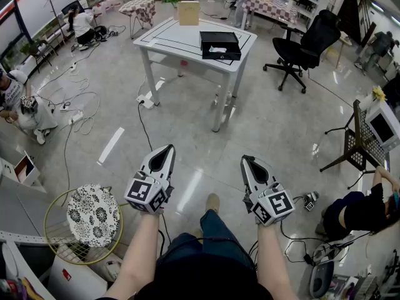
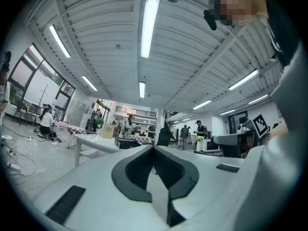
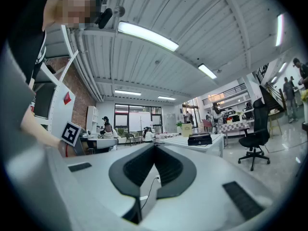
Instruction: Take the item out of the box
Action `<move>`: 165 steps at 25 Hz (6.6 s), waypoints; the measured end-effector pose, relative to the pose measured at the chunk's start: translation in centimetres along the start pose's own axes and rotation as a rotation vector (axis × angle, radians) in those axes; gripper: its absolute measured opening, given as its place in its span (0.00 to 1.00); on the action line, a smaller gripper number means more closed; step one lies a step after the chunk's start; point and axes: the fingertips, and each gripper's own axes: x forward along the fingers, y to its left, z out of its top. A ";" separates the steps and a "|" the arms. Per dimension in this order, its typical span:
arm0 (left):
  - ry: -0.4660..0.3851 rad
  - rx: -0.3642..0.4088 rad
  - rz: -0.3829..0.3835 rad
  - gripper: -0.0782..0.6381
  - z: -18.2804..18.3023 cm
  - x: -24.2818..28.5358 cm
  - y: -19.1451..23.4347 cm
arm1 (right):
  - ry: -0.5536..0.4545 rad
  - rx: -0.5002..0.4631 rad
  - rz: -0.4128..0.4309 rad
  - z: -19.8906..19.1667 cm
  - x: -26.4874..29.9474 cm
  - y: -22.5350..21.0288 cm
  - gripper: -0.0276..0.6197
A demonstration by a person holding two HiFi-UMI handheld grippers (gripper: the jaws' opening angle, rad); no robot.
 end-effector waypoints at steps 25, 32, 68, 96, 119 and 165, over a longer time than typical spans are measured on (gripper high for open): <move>0.006 -0.005 0.038 0.12 0.0 13.4 6.3 | -0.002 0.048 0.017 -0.2 11.0 -11.1 0.05; -0.009 -0.001 0.057 0.12 0.9 18.9 8.0 | 0.004 0.131 0.046 0.7 15.3 -16.1 0.05; 0.037 -0.029 0.118 0.12 -2.2 29.8 10.5 | 0.039 0.162 0.113 -1.3 22.6 -27.1 0.05; 0.031 -0.045 0.042 0.12 -0.5 50.2 19.3 | 0.047 0.186 0.068 0.1 38.5 -39.3 0.05; 0.050 -0.054 -0.014 0.12 -1.3 59.1 25.3 | 0.075 0.180 0.064 -0.7 47.7 -43.0 0.05; 0.138 -0.081 0.147 0.12 -5.4 69.1 33.8 | 0.714 -0.271 0.517 -9.2 66.7 -48.1 0.09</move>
